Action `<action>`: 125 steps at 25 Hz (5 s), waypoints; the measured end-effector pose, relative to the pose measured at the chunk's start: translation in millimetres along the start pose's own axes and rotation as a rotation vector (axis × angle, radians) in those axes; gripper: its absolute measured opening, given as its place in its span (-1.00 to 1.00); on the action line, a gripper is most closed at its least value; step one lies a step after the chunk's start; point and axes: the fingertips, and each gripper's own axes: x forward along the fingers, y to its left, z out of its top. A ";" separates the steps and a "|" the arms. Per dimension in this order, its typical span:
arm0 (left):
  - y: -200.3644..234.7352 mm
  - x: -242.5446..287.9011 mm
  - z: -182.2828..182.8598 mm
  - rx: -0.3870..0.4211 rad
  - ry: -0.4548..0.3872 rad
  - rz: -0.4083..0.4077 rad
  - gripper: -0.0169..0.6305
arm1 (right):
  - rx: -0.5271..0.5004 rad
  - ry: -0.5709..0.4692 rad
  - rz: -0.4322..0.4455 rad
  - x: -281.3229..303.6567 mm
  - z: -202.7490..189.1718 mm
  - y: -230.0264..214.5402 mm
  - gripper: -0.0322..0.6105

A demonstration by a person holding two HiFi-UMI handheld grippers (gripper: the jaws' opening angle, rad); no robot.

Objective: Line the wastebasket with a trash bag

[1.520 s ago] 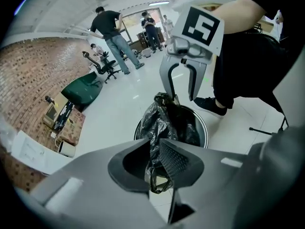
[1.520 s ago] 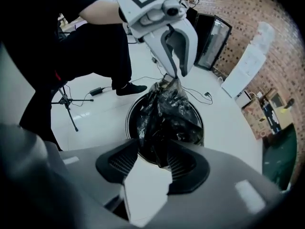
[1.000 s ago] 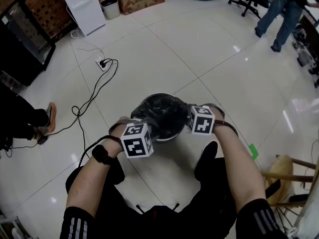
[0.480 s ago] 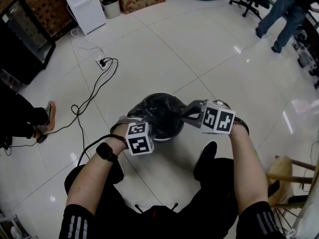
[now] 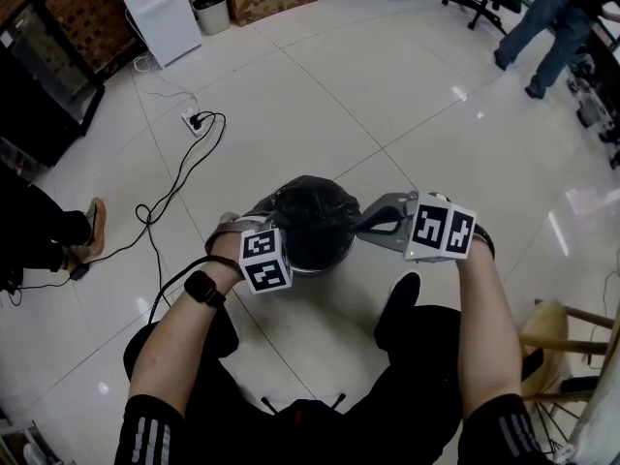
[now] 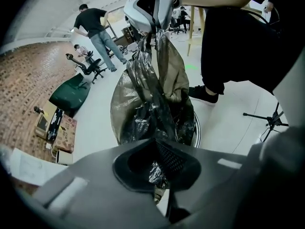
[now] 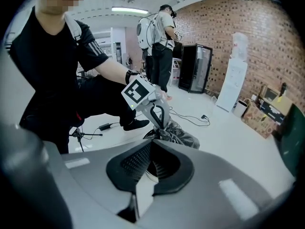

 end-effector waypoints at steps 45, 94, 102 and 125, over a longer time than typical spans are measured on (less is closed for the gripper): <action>137.4 109.3 -12.4 -0.167 0.002 0.063 -0.61 | 0.043 0.260 -0.125 51.5 -73.1 -43.6 -0.88; 112.9 181.5 -102.0 -0.808 -0.048 -0.350 -0.59 | -0.037 0.370 -0.267 96.5 -111.6 -90.3 -0.27; 110.7 178.0 -106.6 -0.813 -0.065 -0.339 -0.59 | -0.118 0.575 -0.306 120.2 -143.6 -95.6 -0.83; 118.0 161.3 -147.2 -1.332 -0.340 -0.464 -0.36 | 0.172 0.570 -0.185 117.5 -197.4 -71.5 -0.88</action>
